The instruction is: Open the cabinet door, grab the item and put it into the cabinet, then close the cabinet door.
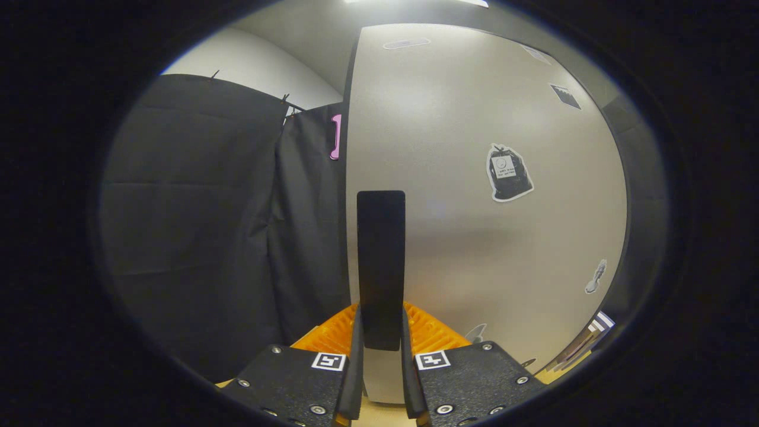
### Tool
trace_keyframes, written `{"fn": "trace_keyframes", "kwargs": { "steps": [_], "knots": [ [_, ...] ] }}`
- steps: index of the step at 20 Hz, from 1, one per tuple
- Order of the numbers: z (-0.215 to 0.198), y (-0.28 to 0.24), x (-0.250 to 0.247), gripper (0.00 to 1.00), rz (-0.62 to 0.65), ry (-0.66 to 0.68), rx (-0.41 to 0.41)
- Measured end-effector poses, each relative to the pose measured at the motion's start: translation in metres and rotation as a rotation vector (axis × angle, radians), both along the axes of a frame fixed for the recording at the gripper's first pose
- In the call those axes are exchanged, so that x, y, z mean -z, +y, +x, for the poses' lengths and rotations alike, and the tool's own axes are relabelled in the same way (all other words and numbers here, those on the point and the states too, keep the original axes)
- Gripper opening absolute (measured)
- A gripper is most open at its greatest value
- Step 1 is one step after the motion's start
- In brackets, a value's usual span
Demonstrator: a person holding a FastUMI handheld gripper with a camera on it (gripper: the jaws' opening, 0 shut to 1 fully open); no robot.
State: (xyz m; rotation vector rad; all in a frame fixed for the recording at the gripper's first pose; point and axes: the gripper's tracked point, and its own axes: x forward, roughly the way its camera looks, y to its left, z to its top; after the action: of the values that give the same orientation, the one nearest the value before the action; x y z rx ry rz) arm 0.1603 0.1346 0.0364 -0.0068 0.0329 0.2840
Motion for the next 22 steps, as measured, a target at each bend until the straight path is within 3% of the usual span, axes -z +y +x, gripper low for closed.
{"fn": "trace_keyframes", "kwargs": {
  "steps": [7, 22],
  "knots": [
    [-0.051, -0.005, -0.005, 0.29, 0.032, 0.014, -0.102],
    [-0.067, -0.027, -0.002, 0.29, -0.012, 0.048, -0.312]
  ]
}}
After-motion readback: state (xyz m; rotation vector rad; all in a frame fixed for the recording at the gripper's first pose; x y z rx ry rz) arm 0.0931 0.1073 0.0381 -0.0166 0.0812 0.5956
